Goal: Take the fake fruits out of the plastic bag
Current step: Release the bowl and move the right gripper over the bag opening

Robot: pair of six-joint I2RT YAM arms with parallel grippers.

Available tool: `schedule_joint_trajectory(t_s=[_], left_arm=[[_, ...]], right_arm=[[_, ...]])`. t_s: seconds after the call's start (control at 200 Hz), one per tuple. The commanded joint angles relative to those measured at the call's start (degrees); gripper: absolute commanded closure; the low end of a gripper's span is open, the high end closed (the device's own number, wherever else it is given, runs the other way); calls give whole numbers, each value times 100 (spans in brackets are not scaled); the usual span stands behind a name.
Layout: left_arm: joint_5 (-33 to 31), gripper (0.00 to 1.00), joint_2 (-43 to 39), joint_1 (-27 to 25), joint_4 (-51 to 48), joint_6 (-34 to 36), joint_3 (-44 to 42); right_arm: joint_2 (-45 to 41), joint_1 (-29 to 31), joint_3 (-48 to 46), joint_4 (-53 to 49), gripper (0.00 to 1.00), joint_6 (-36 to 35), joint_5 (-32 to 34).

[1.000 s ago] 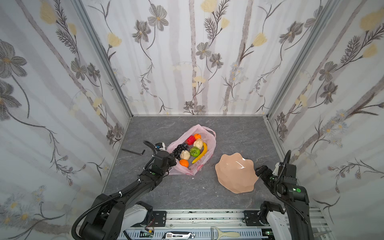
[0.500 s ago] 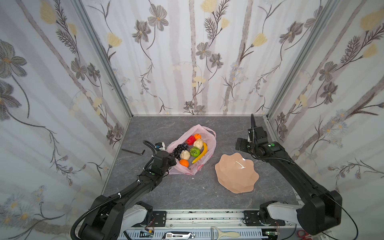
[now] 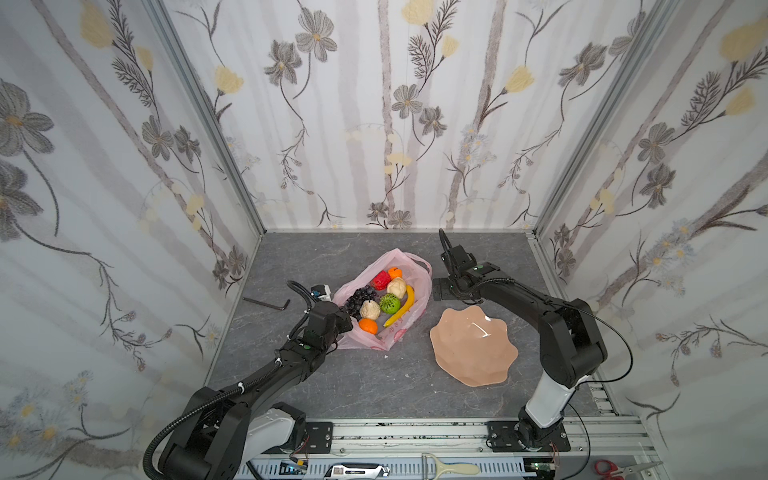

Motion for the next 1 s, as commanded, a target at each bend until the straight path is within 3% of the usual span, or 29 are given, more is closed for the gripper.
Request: schedule_joint_trajectory(t_s=[0.0, 0.435, 0.689, 0.814, 0.994], left_arm=[[-72, 89, 10, 0, 238, 53, 14], [-9, 88, 65, 3, 238, 65, 44], [141, 88, 150, -1, 246, 63, 90], [72, 89, 154, 0, 253, 49, 72], [123, 89, 257, 3, 332, 31, 57]], right_arm=[[243, 9, 83, 129, 1, -104, -40], [-61, 21, -678, 151, 1, -45, 283], [-652, 47, -975, 126, 1, 77, 119], [-1233, 192, -936, 225, 3, 329, 364], [-1531, 392, -721, 882, 5, 611, -425]])
